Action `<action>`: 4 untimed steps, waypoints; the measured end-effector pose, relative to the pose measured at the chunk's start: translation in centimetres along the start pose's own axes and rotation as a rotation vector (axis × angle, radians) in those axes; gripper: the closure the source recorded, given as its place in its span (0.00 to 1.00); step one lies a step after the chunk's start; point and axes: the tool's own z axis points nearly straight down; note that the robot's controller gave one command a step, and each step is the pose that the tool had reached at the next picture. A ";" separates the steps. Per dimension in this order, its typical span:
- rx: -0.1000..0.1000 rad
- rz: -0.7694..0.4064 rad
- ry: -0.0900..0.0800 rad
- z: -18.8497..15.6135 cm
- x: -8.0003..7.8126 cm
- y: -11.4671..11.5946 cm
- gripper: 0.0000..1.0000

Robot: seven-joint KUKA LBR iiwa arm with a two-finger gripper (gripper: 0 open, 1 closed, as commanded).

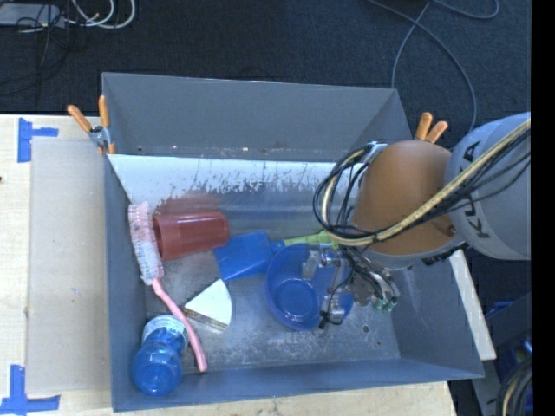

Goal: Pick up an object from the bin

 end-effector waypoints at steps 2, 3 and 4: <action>0.001 -0.071 -0.004 1.5 -0.2 0.7 0.00; -0.001 -0.048 0.001 3.0 -1.3 1.2 0.00; 0.001 0.218 0.004 4.4 -1.2 1.5 0.00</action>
Offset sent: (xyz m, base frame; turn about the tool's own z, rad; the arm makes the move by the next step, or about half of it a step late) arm 0.0023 0.0215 -0.0481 -0.2004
